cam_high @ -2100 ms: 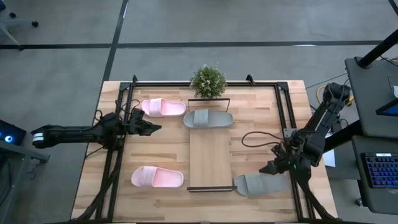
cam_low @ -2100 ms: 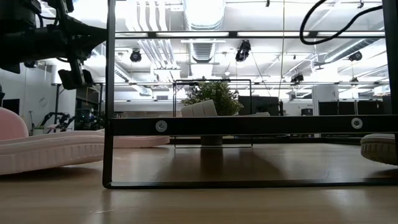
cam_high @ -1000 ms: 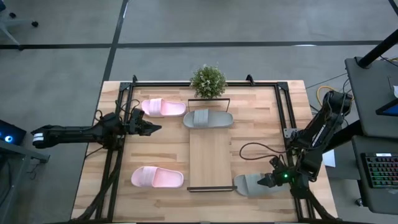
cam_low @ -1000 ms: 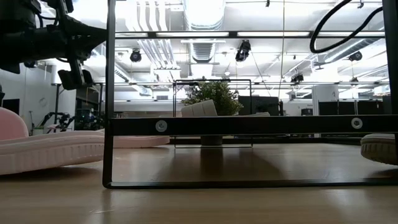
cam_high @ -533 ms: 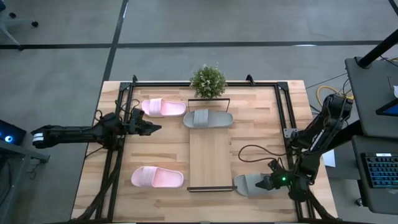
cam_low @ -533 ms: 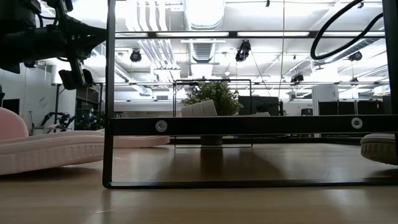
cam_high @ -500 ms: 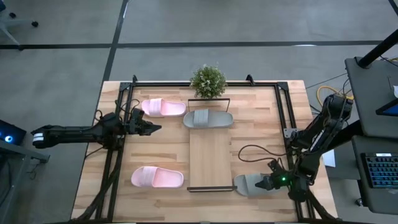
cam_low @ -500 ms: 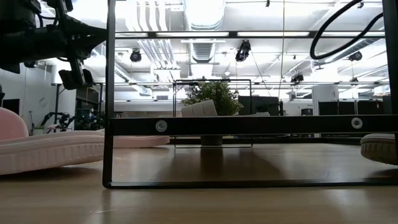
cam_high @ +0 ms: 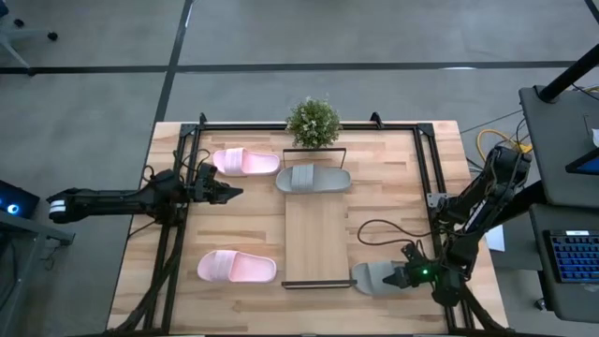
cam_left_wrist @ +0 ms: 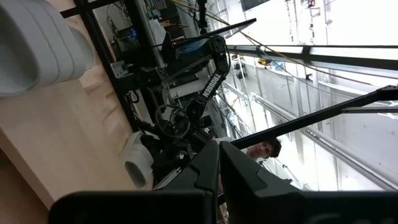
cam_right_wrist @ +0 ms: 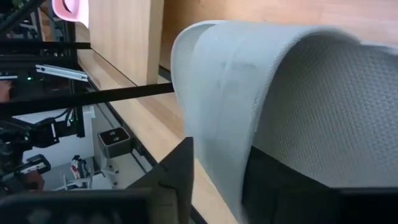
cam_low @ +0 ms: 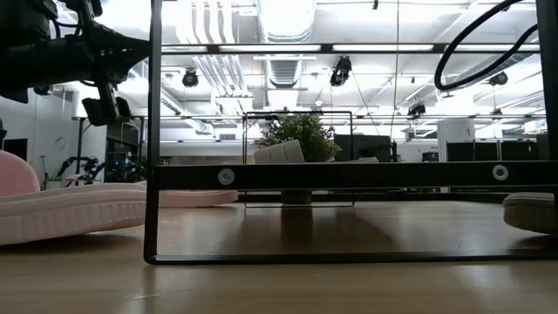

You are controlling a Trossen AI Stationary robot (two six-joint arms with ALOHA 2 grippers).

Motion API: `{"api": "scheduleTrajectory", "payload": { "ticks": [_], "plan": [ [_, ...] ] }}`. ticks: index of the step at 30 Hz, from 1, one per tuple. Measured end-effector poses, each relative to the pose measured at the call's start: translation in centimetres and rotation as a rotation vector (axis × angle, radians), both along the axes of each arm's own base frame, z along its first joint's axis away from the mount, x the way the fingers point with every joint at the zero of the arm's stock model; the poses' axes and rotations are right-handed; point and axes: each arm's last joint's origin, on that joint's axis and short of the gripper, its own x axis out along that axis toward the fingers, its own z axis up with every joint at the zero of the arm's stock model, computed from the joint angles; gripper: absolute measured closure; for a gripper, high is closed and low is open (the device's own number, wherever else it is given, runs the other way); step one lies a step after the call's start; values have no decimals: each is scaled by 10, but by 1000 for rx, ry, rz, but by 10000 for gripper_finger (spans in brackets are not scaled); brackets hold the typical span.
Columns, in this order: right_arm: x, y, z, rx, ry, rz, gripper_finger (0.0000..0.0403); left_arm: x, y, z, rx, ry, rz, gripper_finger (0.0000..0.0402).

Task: Pick and place slides into the shelf
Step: Put the gray slide on the shelf

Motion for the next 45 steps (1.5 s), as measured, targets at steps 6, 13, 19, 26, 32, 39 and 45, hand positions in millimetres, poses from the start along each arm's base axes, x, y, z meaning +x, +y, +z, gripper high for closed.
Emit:
{"api": "scheduleTrajectory", "payload": {
  "ticks": [6,13,19,26,32,39,45],
  "plan": [
    [3,-2,0,-13,0,-9,358,0,0,0,-2,0,0,402],
    [7,-6,-2,-33,5,-25,390,0,0,1,-2,-4,-1,402],
    [8,-9,-3,-57,14,-30,392,0,0,2,-1,-17,-1,402],
    [7,-11,-1,-60,18,-32,393,0,0,0,-2,-10,0,402],
    [2,-19,7,-79,53,-20,393,1,0,-2,-4,5,-1,402],
    [-7,-38,25,-135,86,-27,391,1,0,-2,-4,6,-1,402],
    [-9,-54,39,-181,96,-66,391,2,0,-2,-5,10,-1,402]
  ]
}}
